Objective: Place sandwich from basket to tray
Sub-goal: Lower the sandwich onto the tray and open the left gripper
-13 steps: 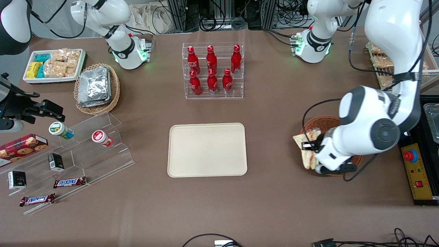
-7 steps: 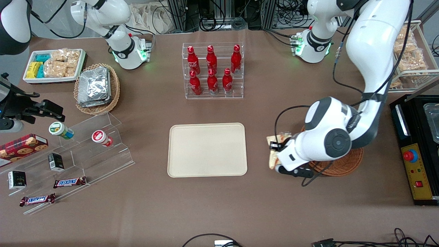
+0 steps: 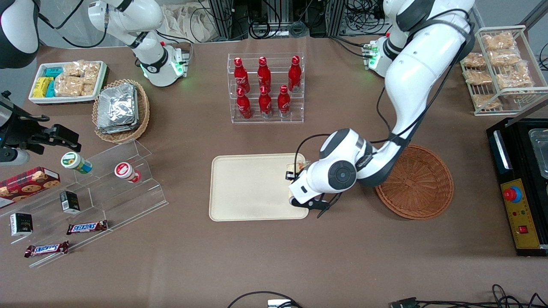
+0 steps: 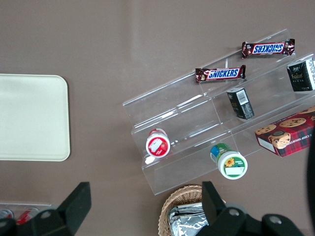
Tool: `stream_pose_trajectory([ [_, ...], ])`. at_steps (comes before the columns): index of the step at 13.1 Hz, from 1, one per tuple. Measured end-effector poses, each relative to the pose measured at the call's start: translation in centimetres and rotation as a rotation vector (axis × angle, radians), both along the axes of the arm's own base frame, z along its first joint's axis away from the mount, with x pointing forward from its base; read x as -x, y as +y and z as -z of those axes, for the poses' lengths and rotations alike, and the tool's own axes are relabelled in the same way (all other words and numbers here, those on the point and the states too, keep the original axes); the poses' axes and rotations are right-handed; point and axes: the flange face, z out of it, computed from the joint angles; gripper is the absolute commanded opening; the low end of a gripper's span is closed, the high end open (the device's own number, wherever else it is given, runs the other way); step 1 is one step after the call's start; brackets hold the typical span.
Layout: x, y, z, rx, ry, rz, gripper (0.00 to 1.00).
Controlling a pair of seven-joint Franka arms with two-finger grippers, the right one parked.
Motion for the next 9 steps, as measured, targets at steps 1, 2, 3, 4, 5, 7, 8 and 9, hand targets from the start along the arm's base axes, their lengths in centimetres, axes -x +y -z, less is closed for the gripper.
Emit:
stream_pose_trajectory([
  [1,-0.1,0.0,1.8,0.0,-0.004,-0.005,0.0],
  [2,-0.1,0.2,3.2,-0.017,-0.009,-0.001,0.0],
  [3,-0.2,0.4,4.1,-0.034,-0.012,0.003,0.19],
  [4,-0.2,0.5,4.5,-0.045,-0.015,0.006,0.95],
  [5,-0.2,0.5,4.5,-0.049,-0.018,0.008,1.0],
  [7,-0.3,0.6,4.5,-0.051,-0.021,0.008,1.0],
  [8,-0.3,0.6,4.4,-0.051,-0.023,0.007,1.0],
  [9,-0.5,0.6,4.1,-0.049,-0.027,0.005,1.0],
])
